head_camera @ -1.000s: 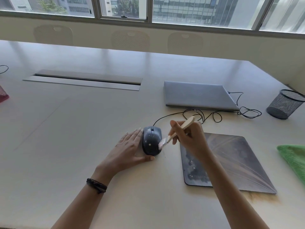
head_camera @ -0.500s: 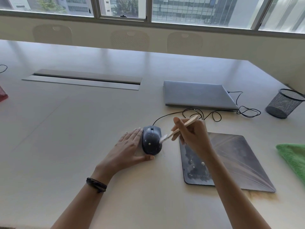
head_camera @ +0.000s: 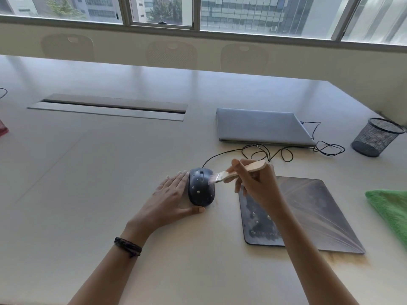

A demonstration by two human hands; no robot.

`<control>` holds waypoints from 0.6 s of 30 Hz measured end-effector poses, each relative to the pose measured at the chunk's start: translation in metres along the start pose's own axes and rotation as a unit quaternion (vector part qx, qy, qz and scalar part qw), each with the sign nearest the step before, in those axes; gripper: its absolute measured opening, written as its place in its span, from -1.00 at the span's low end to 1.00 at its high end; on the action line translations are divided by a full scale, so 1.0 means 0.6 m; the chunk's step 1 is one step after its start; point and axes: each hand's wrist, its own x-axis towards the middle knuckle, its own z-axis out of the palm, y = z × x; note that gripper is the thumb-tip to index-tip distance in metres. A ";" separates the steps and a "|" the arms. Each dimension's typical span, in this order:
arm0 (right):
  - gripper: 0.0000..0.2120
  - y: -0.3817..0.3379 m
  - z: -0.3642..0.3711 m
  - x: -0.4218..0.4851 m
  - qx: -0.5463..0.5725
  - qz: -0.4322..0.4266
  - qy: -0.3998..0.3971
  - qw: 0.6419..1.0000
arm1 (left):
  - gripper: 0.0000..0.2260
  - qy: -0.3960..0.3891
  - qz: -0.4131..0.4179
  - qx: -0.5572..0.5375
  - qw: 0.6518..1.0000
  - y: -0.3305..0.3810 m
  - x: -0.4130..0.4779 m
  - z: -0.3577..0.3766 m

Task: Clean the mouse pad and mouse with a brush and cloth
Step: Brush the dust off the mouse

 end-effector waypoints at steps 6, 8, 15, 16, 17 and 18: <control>-0.61 0.001 -0.001 -0.006 0.007 0.028 -0.043 0.999 | 0.00 -0.004 -0.001 0.003 1.000 0.000 0.000 0.000; -0.58 0.003 -0.007 -0.008 0.020 0.032 -0.042 0.998 | 0.00 -0.006 -0.005 0.000 1.000 0.000 0.000 0.000; -0.72 0.000 -0.002 -0.009 0.027 -0.003 -0.019 0.999 | 0.00 -0.004 0.000 0.002 1.000 -0.001 0.001 0.000; -0.73 0.000 -0.002 -0.010 0.018 0.000 -0.028 0.999 | 0.01 -0.003 -0.001 0.001 1.000 -0.001 0.000 0.000; -0.72 0.001 -0.001 -0.010 0.010 0.005 -0.038 0.999 | 0.02 -0.003 -0.003 0.000 1.000 -0.001 0.001 0.000; -0.71 0.002 -0.002 -0.011 0.009 0.010 -0.047 0.999 | 0.03 -0.003 -0.003 0.000 1.000 -0.001 0.001 0.000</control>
